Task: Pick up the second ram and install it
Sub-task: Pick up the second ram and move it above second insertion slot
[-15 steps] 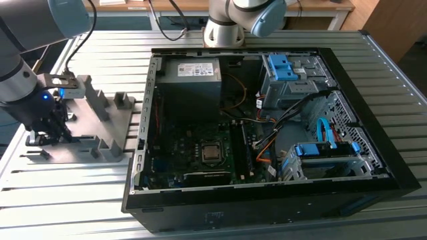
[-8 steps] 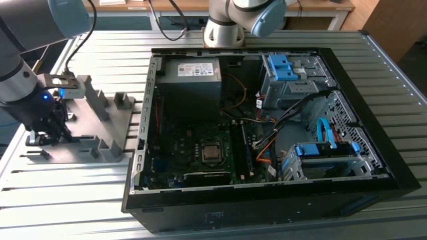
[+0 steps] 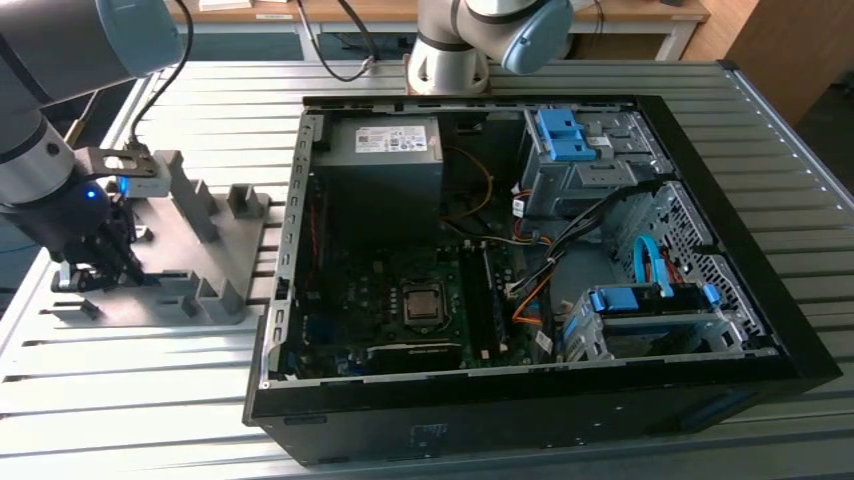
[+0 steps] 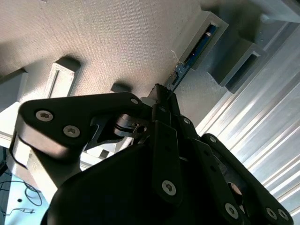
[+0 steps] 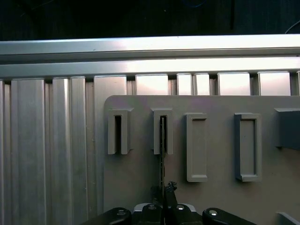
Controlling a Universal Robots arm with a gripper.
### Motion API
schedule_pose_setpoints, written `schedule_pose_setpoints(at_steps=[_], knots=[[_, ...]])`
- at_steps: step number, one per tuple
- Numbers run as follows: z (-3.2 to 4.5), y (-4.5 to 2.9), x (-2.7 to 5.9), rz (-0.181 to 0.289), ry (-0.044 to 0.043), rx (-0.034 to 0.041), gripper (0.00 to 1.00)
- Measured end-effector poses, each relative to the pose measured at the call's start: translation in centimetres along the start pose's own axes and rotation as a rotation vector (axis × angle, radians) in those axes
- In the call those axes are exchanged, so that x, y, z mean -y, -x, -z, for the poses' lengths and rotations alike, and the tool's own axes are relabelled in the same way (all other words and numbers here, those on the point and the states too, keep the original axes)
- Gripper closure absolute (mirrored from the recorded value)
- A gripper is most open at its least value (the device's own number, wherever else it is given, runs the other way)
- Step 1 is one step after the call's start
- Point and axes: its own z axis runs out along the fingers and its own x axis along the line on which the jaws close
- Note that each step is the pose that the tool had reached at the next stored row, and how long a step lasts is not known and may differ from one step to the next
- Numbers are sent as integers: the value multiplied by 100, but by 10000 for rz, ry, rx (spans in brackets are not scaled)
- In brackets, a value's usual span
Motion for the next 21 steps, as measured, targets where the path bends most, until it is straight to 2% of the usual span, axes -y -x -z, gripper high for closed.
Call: schedule_pose_setpoints(at_steps=[4, 11, 13, 21], knots=[[44, 1, 0, 0, -1, 1, 86], [217, 4, -2, 0, 0, 0, 86], [299, 6, -2, 0, -1, 0, 86], [451, 9, -4, 0, -1, 1, 86]])
